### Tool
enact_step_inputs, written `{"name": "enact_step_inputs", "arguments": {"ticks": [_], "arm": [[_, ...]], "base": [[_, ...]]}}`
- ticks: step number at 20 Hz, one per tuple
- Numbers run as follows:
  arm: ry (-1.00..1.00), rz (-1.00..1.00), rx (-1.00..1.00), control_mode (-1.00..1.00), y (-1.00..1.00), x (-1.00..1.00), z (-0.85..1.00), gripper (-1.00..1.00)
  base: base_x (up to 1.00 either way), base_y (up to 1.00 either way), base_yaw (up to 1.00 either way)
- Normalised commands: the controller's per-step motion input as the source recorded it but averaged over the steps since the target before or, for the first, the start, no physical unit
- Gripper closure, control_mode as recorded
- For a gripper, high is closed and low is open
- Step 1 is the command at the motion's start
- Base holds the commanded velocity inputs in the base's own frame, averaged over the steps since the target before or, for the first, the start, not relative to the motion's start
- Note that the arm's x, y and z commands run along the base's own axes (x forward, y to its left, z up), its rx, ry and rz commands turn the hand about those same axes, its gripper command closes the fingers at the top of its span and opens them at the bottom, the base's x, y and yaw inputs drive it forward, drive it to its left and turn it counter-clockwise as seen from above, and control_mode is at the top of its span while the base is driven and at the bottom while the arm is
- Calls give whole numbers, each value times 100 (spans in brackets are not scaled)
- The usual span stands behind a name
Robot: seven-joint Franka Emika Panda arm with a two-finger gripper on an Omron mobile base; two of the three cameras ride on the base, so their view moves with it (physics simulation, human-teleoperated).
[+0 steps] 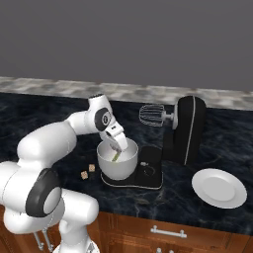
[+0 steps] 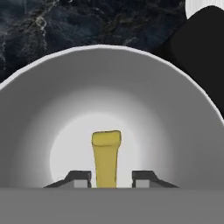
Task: Add butter and sugar cubes to the stand mixer bowl and then turn on the stand mixer to begin making frosting.
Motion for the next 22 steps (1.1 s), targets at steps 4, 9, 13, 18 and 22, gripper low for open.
{"name": "enact_step_inputs", "arguments": {"ticks": [4,9,13,18,22], "arm": [[0,4,0,-100,0,8,-15,-100],[0,3,0,-100,0,2,-2,-100],[0,1,0,-100,18,-1,0,-100],[0,0,-2,-100,35,-8,6,-100],[0,0,-3,-100,37,-16,13,-100]], "base": [[0,0,0],[0,0,0],[0,0,0],[0,0,0],[0,0,0]]}}
